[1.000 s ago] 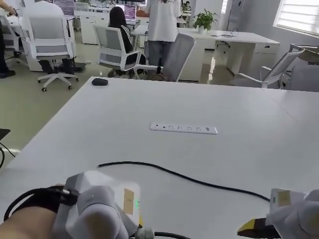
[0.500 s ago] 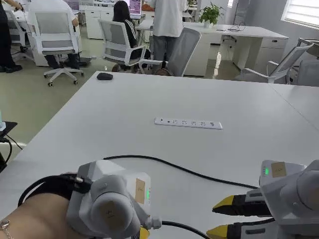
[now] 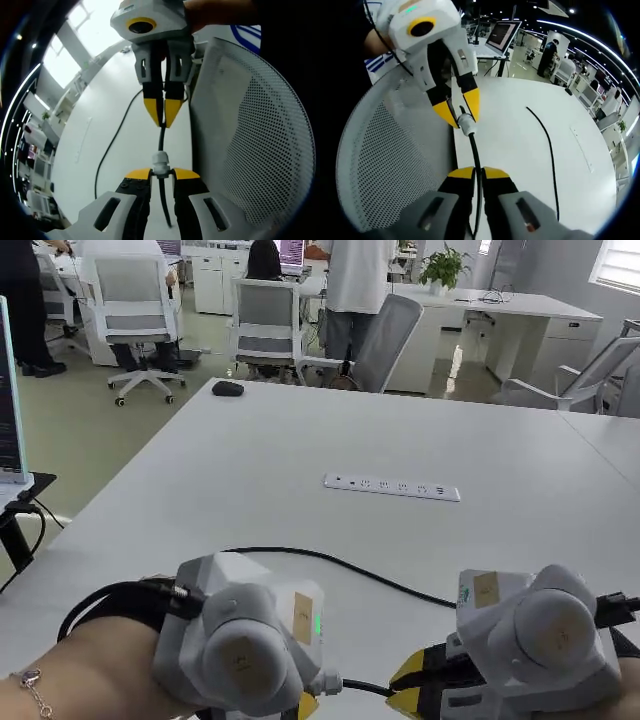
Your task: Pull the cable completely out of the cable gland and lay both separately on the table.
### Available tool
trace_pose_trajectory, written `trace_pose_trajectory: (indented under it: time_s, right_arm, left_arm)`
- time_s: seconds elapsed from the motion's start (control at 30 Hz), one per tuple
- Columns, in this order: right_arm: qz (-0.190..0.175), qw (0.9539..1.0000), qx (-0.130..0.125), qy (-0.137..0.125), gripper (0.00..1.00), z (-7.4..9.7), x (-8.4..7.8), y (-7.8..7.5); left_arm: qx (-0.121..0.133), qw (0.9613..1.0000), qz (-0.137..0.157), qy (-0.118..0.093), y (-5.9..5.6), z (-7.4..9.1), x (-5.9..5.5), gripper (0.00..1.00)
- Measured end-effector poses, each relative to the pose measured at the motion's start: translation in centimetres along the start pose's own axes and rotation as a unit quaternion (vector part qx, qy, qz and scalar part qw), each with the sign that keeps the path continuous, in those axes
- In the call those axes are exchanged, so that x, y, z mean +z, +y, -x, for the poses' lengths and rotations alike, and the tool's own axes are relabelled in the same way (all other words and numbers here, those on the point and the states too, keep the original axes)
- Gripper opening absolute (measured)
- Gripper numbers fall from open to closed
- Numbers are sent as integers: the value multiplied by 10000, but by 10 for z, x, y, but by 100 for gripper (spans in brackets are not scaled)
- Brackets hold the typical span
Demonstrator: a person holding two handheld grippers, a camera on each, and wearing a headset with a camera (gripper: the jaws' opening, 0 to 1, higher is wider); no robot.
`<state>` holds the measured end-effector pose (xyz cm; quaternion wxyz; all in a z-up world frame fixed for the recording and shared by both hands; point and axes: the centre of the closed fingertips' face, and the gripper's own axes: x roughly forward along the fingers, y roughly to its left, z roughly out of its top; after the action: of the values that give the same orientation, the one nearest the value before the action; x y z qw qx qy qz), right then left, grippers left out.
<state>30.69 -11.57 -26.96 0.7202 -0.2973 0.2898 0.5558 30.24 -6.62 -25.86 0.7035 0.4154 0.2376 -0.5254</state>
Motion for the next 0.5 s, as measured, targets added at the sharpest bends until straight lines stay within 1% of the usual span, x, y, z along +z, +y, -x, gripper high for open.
trace_pose_trajectory:
  time_s: [0.13, 0.27, 0.37, 0.5]
  right_arm:
    - [-67, 10000, -32, -42, 3, 4, -1, 0]
    - [-90, 9999, -86, 46, 3, 8, -11, -1]
    - [-330, 9993, -163, 5, 3, 11, -21, -2]
    - [-446, 9985, -257, 201, 3, 16, -40, 0]
  left_arm:
    - [8, 10000, 51, 15, 0, 1, -3, 17]
    - [41, 10000, 51, 65, 0, 3, -7, 17]
    - [78, 9999, 95, 72, -1, 5, -10, 17]
    - [102, 9998, 139, 129, -3, 9, -17, 17]
